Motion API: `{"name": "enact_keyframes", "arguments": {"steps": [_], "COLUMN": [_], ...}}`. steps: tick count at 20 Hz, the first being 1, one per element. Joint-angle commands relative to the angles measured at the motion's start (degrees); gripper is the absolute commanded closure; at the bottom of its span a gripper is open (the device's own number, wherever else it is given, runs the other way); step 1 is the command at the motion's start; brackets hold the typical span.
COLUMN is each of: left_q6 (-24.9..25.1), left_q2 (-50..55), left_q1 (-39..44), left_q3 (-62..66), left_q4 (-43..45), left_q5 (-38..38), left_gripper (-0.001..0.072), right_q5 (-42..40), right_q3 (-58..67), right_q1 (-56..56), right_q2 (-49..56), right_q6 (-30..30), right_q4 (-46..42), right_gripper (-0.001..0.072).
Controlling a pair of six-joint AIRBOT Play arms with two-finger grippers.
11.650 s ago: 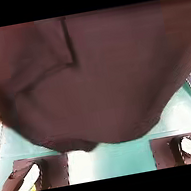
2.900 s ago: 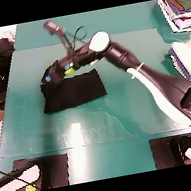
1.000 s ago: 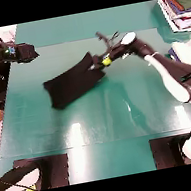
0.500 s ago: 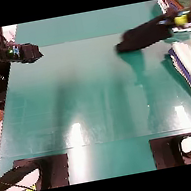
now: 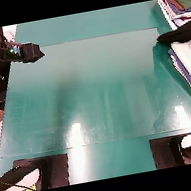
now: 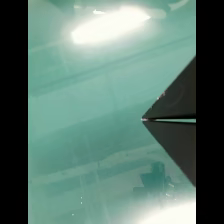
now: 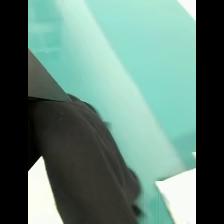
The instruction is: Fold the shirts.
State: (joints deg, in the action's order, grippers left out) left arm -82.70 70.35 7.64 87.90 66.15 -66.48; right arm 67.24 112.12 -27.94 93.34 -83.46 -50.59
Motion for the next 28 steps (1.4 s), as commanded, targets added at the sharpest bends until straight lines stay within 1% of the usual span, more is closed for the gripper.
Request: {"name": "enact_keyframes", "arguments": {"steps": [1, 4, 8, 12, 16, 18, 19, 20, 21, 22, 23, 25, 28], "left_q6": [-0.02, 0.04, 0.15, 0.2, 0.22, 0.24, 0.24, 0.22, 0.22, 0.24, 0.22, 0.22, 0.22], "left_q2": [0.0, 0.0, 0.0, 0.02, 0.0, 0.0, 0.0, 0.0, 0.0, 0.0, 0.0, 0.02, 0.0], "left_q1": [0.0, 0.0, 0.0, 0.0, 0.0, 0.0, 0.0, 0.0, 0.0, 0.0, 0.0, 0.0, 0.0], "left_q3": [0.0, 0.0, 0.0, 0.0, 0.0, 0.0, 0.0, 0.0, 0.0, 0.0, 0.0, 0.0, 0.0], "left_q4": [-0.44, -0.5, -0.52, -0.52, -0.52, -0.52, -0.52, -0.52, -0.52, -0.52, -0.52, -0.52, -0.55], "left_q5": [-0.2, -0.63, -0.63, -0.63, -0.66, -0.66, -0.63, -0.61, -0.61, -0.61, -0.57, -0.46, -0.07], "left_gripper": [0.0682, 0.0682, 0.0681, 0.0681, 0.0681, 0.0681, 0.0681, 0.0681, 0.0682, 0.0681, 0.0681, 0.0681, 0.0681], "right_q5": [1.51, 2.1, 7.34, 11.26, 12.79, 13.29, 13.16, 12.87, 12.81, 12.9, 12.83, 11.82, 10.47], "right_q3": [5.84, 1.46, -9.2, -23.15, -37.92, -43.32, -45.35, -46.99, -47.98, -48.15, -47.76, -44.98, -38.38], "right_q1": [-1.55, -3.69, -8.48, -14.53, -20.5, -23.58, -25.22, -26.88, -28.26, -29.09, -29.33, -27.61, -18.36], "right_q2": [-1.51, -7.48, -15.06, -22.36, -28.06, -29.79, -30.42, -30.86, -30.95, -30.91, -30.95, -30.95, -30.93], "right_q6": [-0.2, -0.66, -0.7, -0.72, -0.68, -0.68, -0.68, -0.68, -0.7, -0.7, -0.68, -0.22, -0.02], "right_q4": [-1.51, -5.35, -10.29, -15.56, -22.18, -25.73, -26.03, -26.01, -25.9, -25.59, -24.02, -17.79, -8.5], "right_gripper": [0.0694, 0.0694, 0.0694, 0.0694, 0.0691, 0.0669, 0.0557, 0.0379, 0.0227, 0.0194, 0.0194, 0.0195, 0.0195]}}
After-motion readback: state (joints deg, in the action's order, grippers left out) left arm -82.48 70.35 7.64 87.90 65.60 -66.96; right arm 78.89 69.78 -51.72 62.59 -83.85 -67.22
